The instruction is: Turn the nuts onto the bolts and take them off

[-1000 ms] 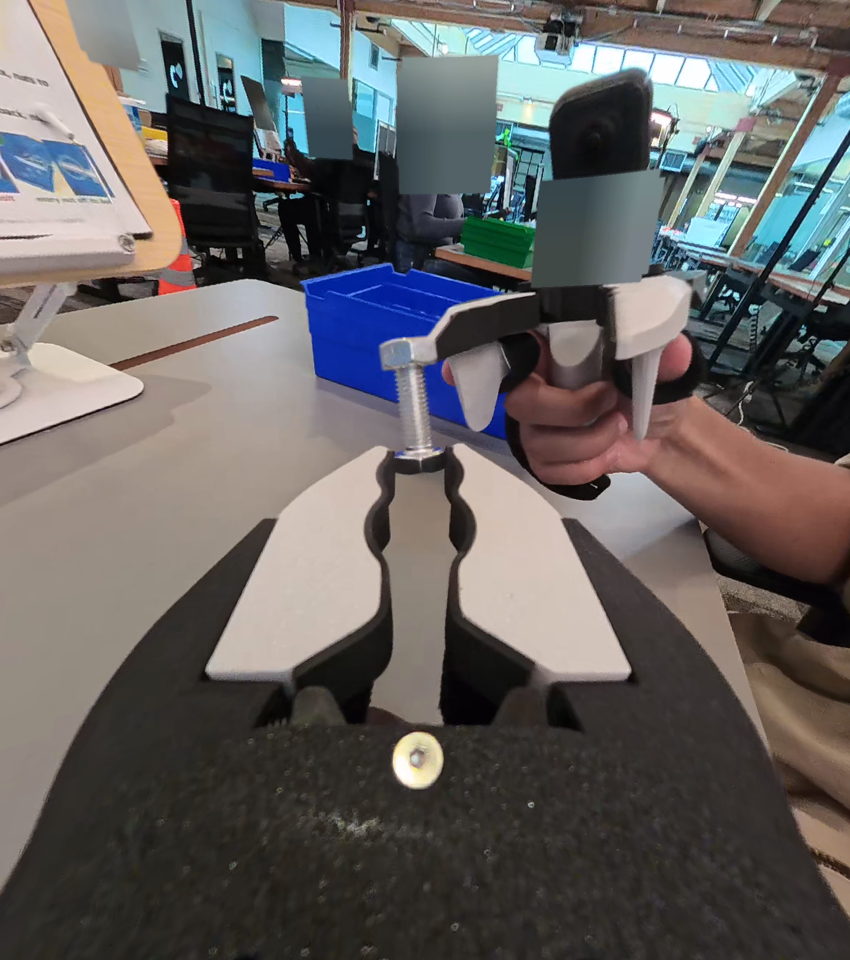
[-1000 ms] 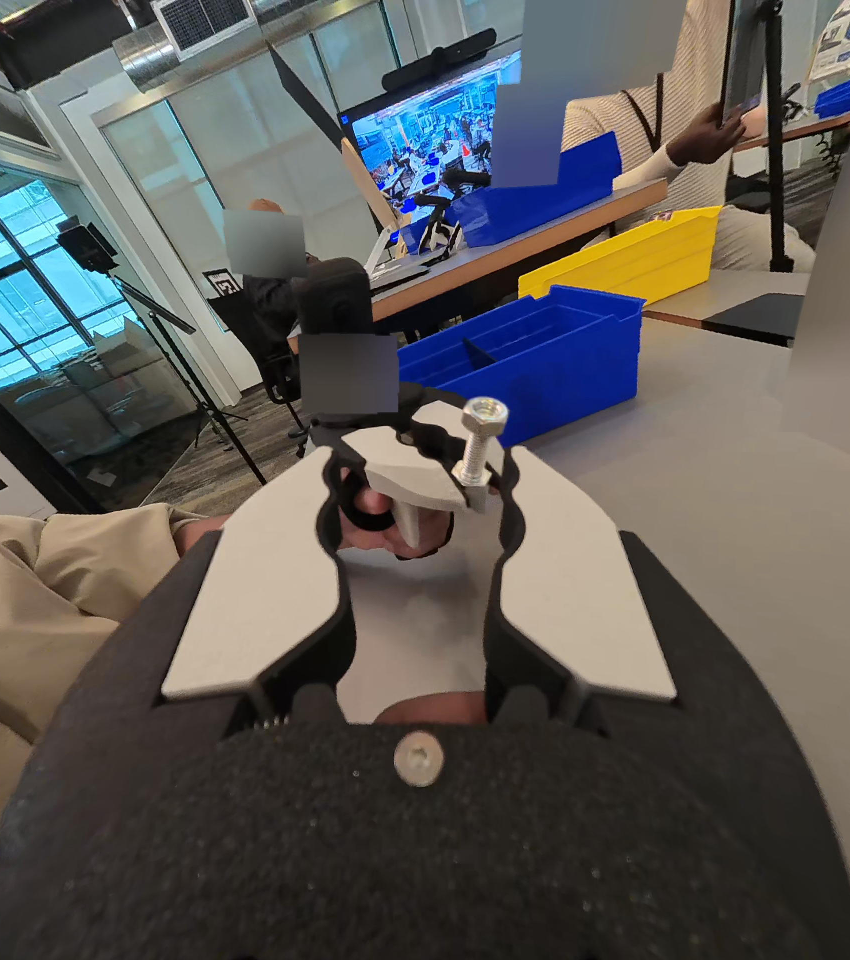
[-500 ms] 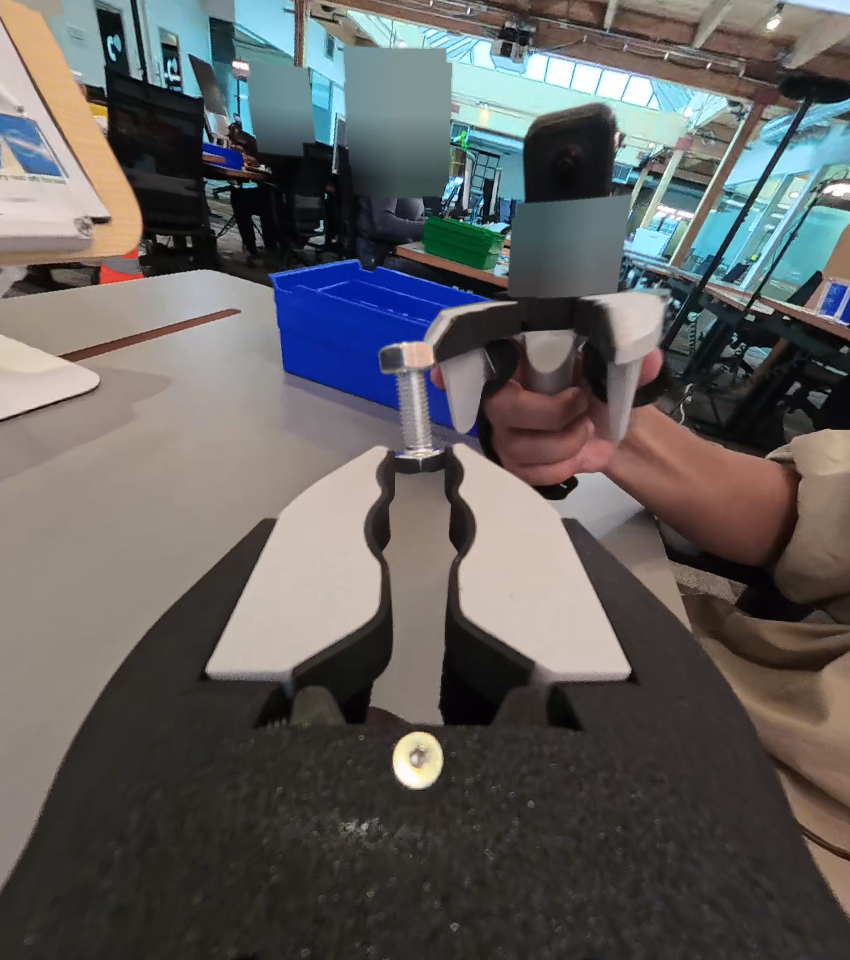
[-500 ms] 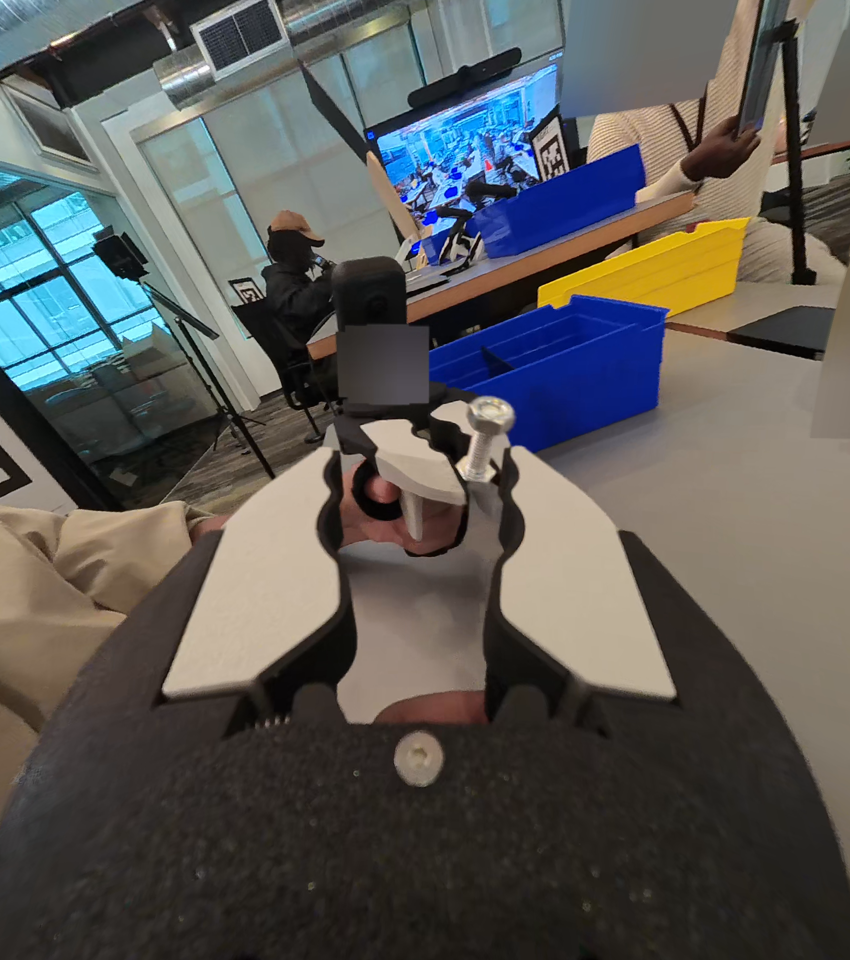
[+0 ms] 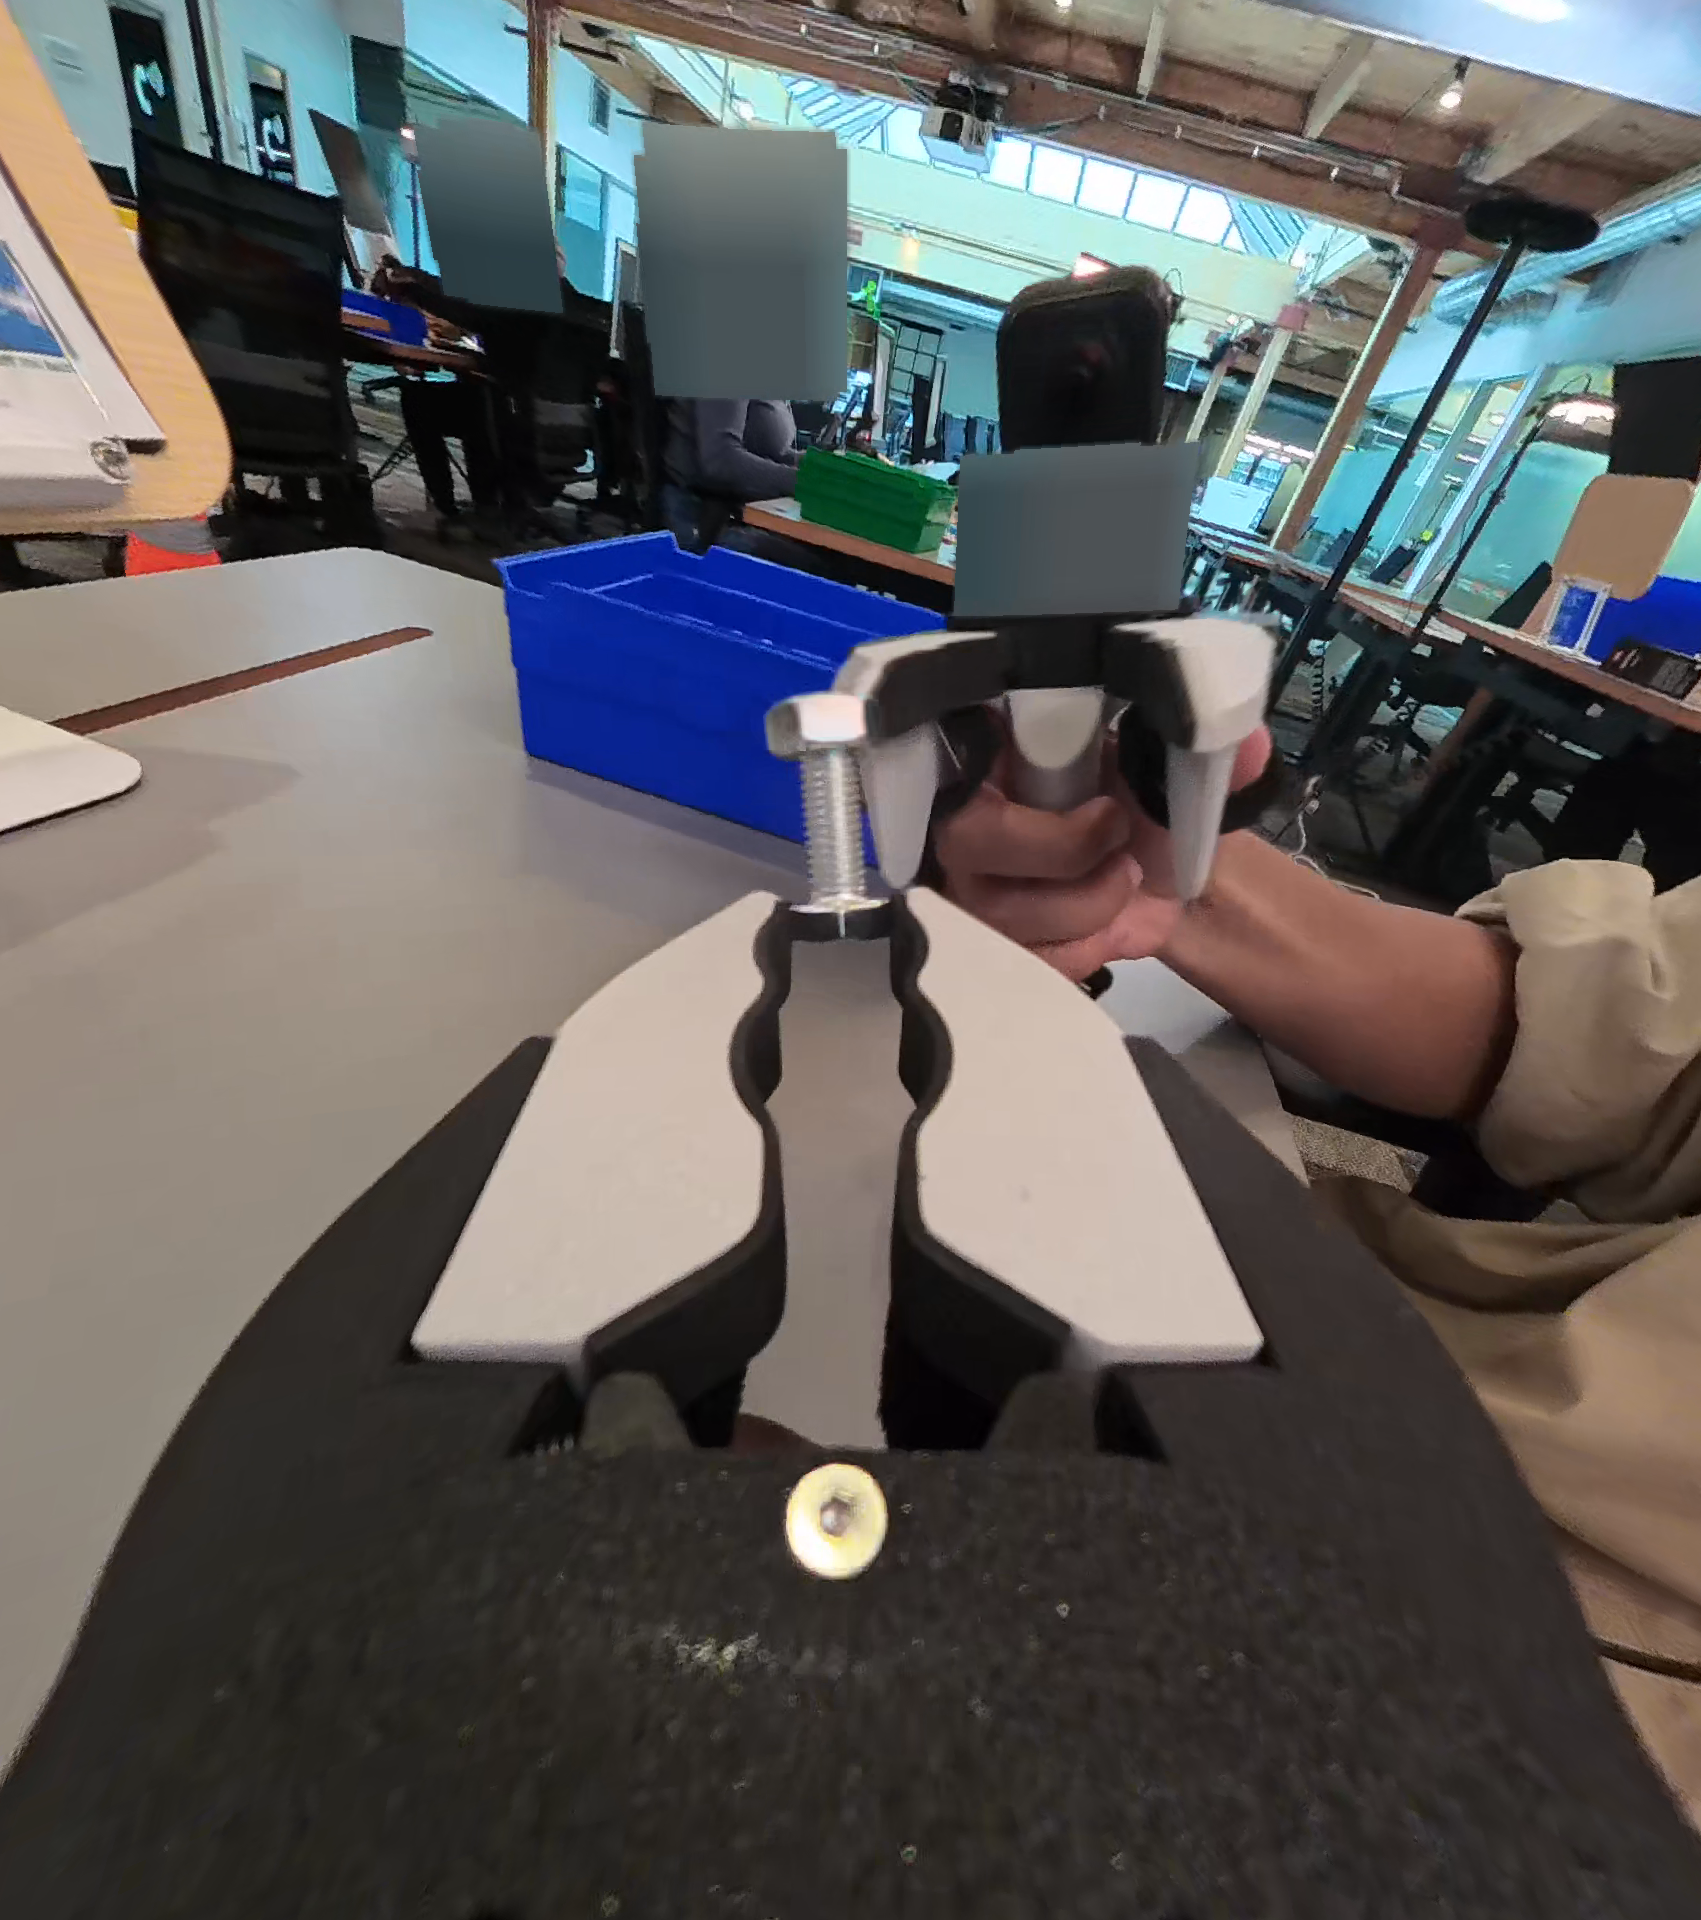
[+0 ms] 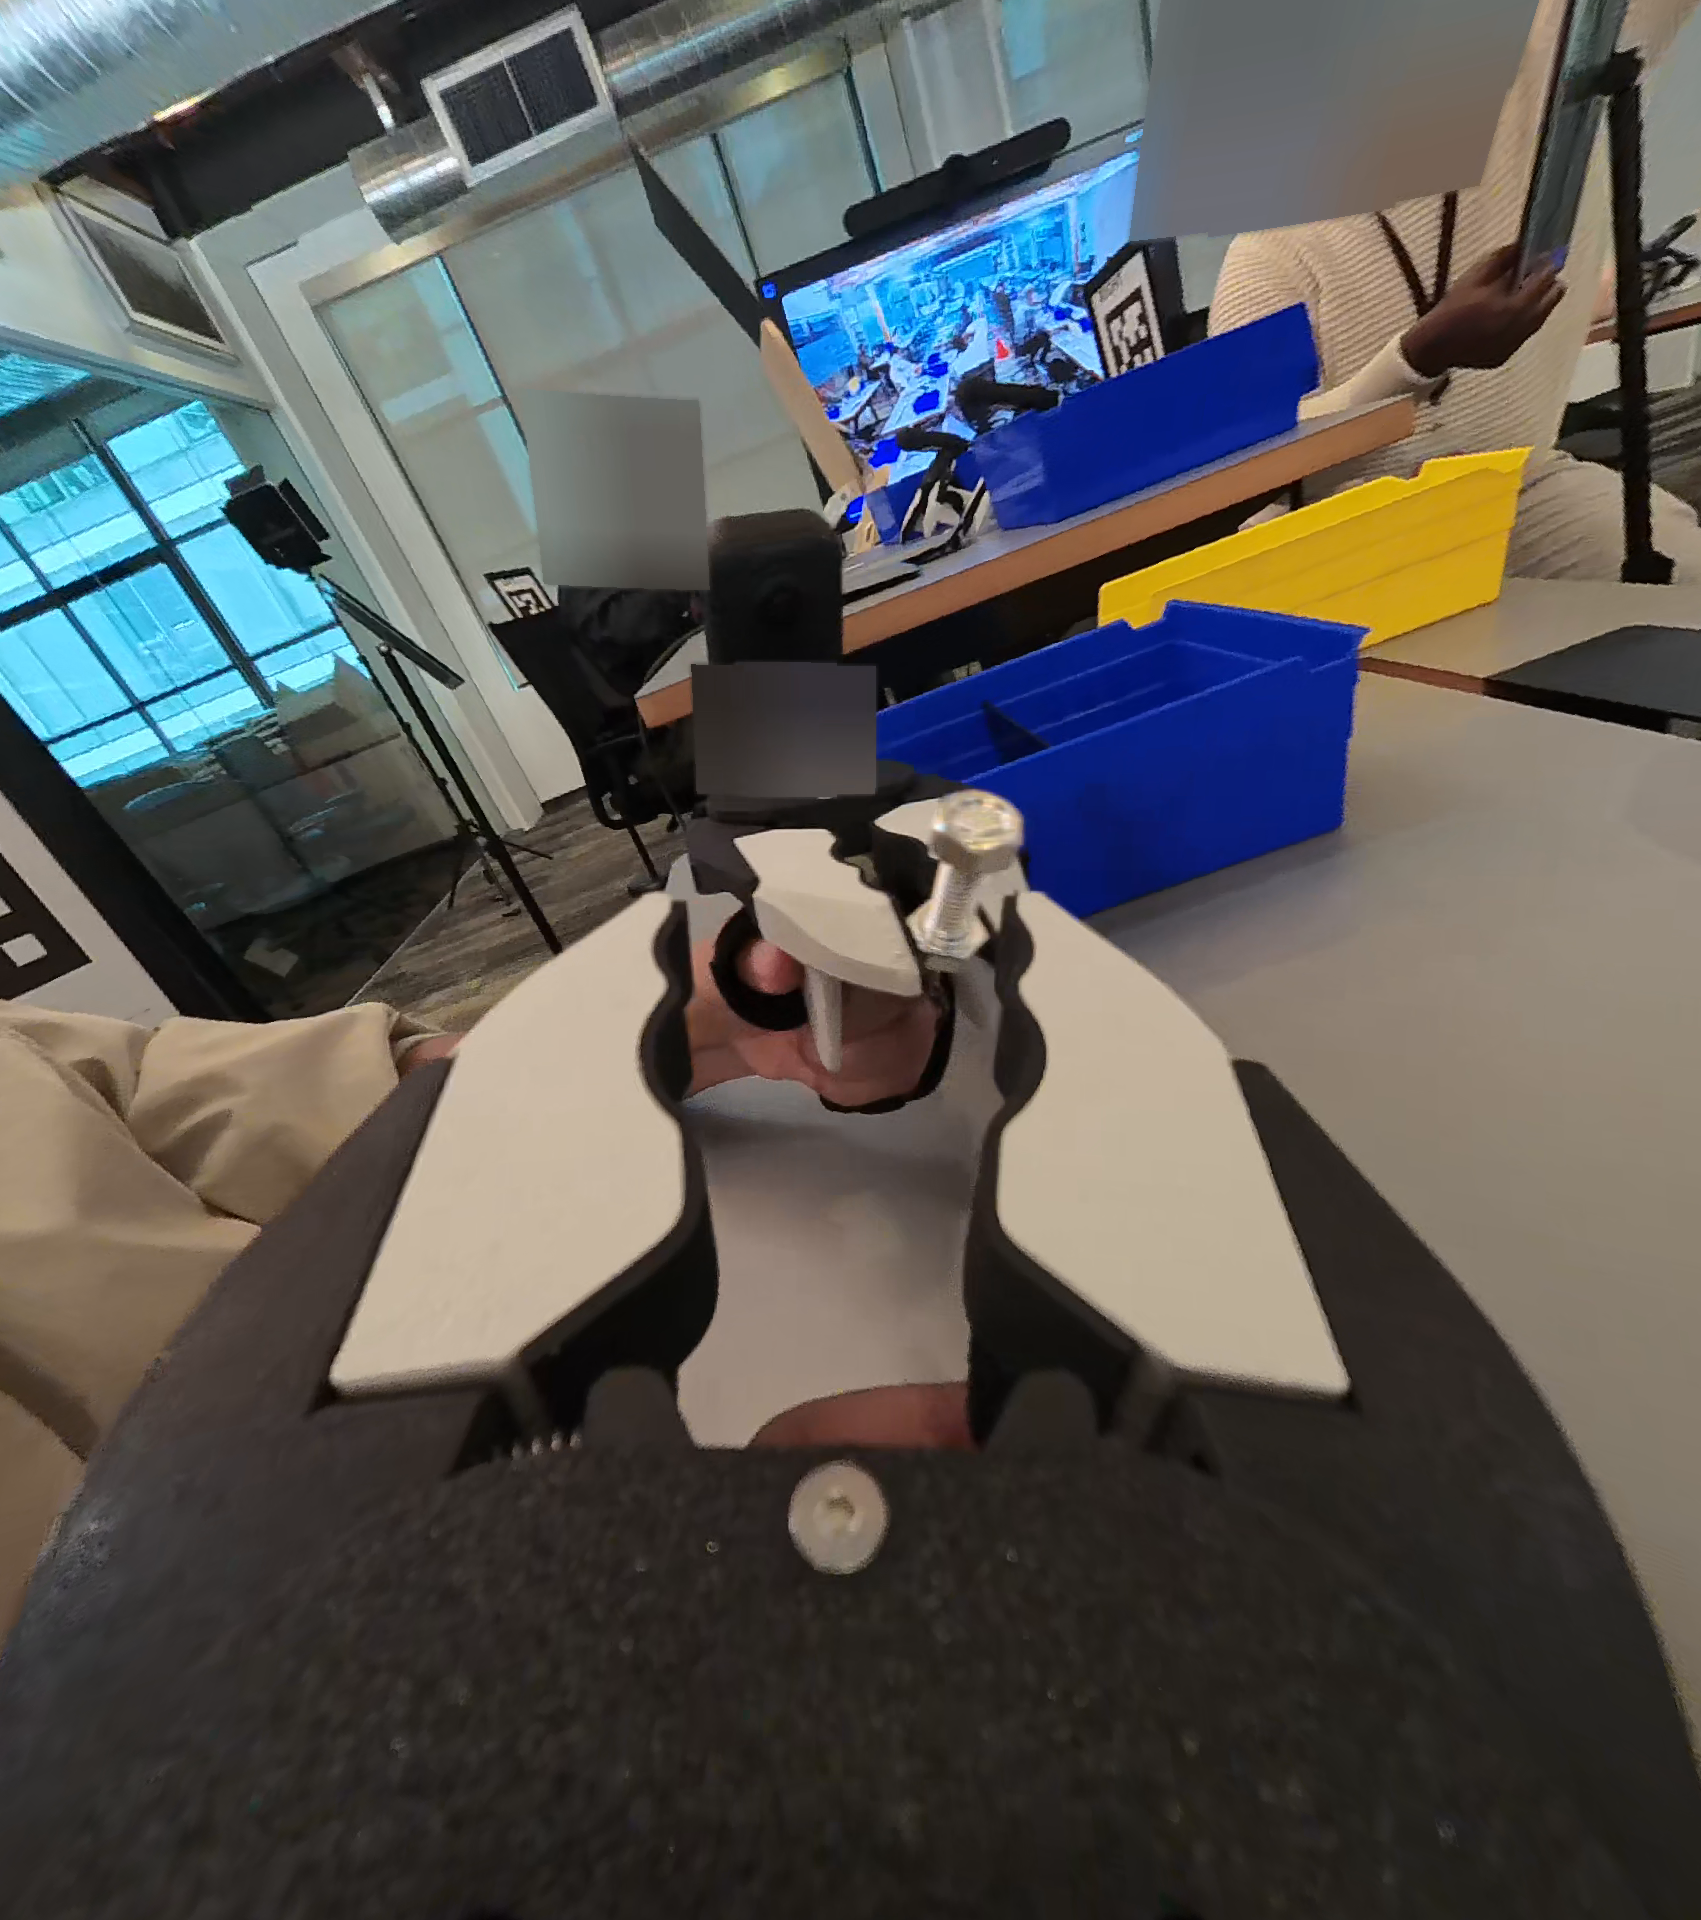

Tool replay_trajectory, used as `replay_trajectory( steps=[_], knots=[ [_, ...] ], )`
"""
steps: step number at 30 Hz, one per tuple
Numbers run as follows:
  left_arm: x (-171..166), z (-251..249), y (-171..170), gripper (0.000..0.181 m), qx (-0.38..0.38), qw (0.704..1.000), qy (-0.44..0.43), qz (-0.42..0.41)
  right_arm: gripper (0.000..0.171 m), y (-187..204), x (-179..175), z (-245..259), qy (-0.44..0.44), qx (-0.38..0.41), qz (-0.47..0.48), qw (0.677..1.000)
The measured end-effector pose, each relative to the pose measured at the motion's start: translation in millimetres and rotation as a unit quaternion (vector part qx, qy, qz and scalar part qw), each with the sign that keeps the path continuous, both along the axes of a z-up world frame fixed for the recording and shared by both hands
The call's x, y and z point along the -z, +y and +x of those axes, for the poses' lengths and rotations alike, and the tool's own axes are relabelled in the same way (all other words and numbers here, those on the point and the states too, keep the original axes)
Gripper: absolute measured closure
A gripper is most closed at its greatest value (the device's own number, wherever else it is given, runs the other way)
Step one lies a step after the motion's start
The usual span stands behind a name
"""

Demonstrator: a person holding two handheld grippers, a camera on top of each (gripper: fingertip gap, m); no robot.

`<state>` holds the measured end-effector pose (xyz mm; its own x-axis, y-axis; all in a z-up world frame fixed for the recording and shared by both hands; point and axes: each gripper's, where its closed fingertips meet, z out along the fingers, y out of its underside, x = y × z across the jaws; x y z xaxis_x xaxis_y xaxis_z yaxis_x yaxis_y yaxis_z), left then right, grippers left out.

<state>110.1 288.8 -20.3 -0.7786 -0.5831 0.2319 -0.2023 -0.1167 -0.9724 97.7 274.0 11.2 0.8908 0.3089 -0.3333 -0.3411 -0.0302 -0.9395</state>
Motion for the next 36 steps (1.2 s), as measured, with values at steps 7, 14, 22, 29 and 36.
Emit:
replay_trajectory(
  steps=[7, 14, 22, 29, 36],
  knots=[
    [6, -13, -36, 0.163, 0.054, 0.998, -0.012, 0.030, 0.115, 3, -2, -9, 0.007, -0.015, 0.011, 1.000],
    [-14, 0, 14, 0.163, -0.009, 0.999, -0.008, -0.050, 0.116, -2, -7, -4, 0.007, -0.011, 0.016, 1.000],
    [1, -19, -38, 0.163, 0.075, 0.997, -0.010, 0.010, 0.114, 2, -6, -9, 0.009, -0.014, 0.019, 1.000],
    [-13, 1, 14, 0.163, -0.008, 0.999, -0.003, -0.054, 0.115, 0, -7, -6, 0.008, -0.011, 0.018, 1.000],
    [-2, -20, -36, 0.163, 0.077, 0.997, -0.014, 0.002, 0.114, 6, -1, -11, 0.009, -0.017, 0.011, 1.000]
  ],
)
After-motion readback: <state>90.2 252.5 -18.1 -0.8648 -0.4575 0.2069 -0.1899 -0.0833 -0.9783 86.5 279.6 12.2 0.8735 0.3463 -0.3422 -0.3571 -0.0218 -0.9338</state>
